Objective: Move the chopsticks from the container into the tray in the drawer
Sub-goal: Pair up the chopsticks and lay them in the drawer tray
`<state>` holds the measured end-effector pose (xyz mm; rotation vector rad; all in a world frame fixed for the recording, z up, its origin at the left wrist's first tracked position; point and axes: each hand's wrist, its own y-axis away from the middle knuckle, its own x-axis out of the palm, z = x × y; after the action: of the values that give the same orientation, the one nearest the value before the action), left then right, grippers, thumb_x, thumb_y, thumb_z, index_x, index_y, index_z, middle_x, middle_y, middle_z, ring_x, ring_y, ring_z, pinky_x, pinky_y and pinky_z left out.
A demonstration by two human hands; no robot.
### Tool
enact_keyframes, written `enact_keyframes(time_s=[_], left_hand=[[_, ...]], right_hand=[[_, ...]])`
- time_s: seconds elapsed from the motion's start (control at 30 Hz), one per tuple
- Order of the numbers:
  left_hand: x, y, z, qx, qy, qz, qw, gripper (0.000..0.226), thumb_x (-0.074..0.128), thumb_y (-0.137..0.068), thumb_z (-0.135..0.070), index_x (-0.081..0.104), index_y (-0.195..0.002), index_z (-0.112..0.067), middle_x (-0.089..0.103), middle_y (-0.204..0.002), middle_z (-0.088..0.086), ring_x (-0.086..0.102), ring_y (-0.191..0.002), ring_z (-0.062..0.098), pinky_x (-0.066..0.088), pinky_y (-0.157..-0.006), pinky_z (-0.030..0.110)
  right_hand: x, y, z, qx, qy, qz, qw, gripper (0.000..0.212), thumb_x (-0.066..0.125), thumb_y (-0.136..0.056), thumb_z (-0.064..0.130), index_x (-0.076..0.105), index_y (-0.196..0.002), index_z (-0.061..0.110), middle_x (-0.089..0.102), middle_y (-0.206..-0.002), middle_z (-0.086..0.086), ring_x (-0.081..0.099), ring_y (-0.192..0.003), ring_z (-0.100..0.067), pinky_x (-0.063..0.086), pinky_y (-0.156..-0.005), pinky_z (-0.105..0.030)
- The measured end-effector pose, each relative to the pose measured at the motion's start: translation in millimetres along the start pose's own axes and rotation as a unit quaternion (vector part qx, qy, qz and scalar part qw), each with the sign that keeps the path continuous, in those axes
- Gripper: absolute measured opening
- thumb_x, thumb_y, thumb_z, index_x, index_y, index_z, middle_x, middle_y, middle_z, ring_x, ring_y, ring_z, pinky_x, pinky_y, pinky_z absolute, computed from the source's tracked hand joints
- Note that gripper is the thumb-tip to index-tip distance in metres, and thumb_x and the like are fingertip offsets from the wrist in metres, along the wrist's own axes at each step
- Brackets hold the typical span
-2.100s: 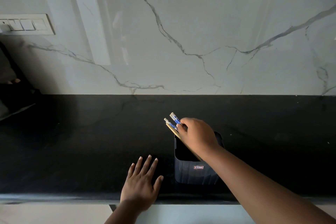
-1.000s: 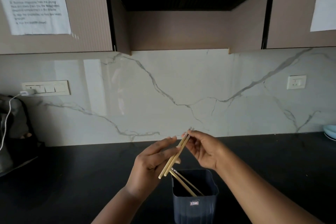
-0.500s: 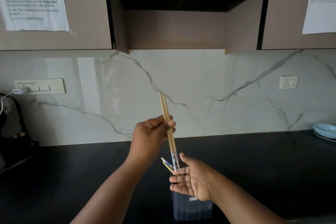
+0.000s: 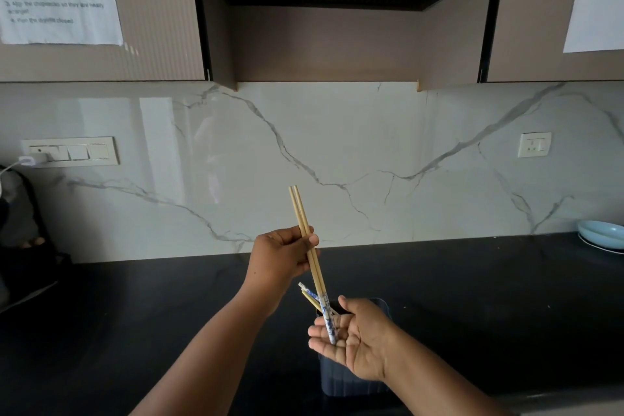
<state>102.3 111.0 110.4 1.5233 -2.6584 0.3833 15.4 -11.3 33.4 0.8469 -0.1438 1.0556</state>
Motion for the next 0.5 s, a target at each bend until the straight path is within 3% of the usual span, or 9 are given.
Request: enact_keyframes(time_s=[0.1,0.2,0.27,0.37,0.5], left_hand=[[-0.9,-1.8,4.3,-0.006,-0.008,0.011,1.0,0.008,0.071,-0.085,-0.008,0.073,-0.092,-0.007,0.072,-0.079,0.011,0.073,-0.079,0.023,0.059,-0.068,0.028],[-1.9,-0.6,8.2,-0.009,-0.006,0.014,1.0,0.008,0.07,-0.086,-0.007,0.072,-0.094,-0.005,0.072,-0.076,0.01,0.073,-0.075,0.021,0.057,-0.064,0.026],[-0.9,-1.5,10.1,-0.013,-0.007,0.018,1.0,0.008,0.07,-0.086,-0.007,0.072,-0.093,-0.005,0.073,-0.075,0.009,0.073,-0.075,0.021,0.058,-0.065,0.027],[1.2,-1.3,10.6,-0.009,0.003,0.028,1.0,0.008,0.069,-0.086,-0.007,0.072,-0.092,-0.004,0.073,-0.074,0.009,0.073,-0.075,0.022,0.06,-0.067,0.032],[6.2,4.5,24.1,-0.02,0.01,0.053,0.998,0.005,0.069,-0.086,-0.008,0.073,-0.088,-0.008,0.074,-0.077,0.009,0.074,-0.077,0.023,0.06,-0.066,0.033]], right_hand=[[2.3,8.2,2.5,0.007,0.155,-0.013,0.988,0.056,0.043,-0.098,0.051,0.064,-0.114,0.001,0.065,-0.119,-0.024,0.06,-0.112,-0.04,0.051,-0.089,-0.048],[1.8,16.9,8.0,-0.136,0.294,-0.044,0.945,0.041,0.043,-0.098,0.049,0.064,-0.114,0.018,0.065,-0.122,-0.007,0.063,-0.108,-0.025,0.052,-0.088,-0.039],[1.4,23.8,15.5,-0.231,0.292,-0.016,0.928,0.028,0.051,-0.097,0.037,0.068,-0.107,0.017,0.073,-0.108,-0.004,0.07,-0.096,-0.02,0.059,-0.078,-0.032],[1.6,36.5,25.3,-0.29,0.322,0.018,0.901,0.008,0.067,-0.089,0.014,0.07,-0.096,0.011,0.077,-0.089,-0.005,0.074,-0.082,-0.019,0.059,-0.066,-0.027],[-8.6,32.8,22.5,-0.305,0.337,0.004,0.891,0.015,0.075,-0.08,0.004,0.071,-0.094,0.006,0.076,-0.082,-0.006,0.073,-0.075,-0.02,0.059,-0.064,-0.029]])
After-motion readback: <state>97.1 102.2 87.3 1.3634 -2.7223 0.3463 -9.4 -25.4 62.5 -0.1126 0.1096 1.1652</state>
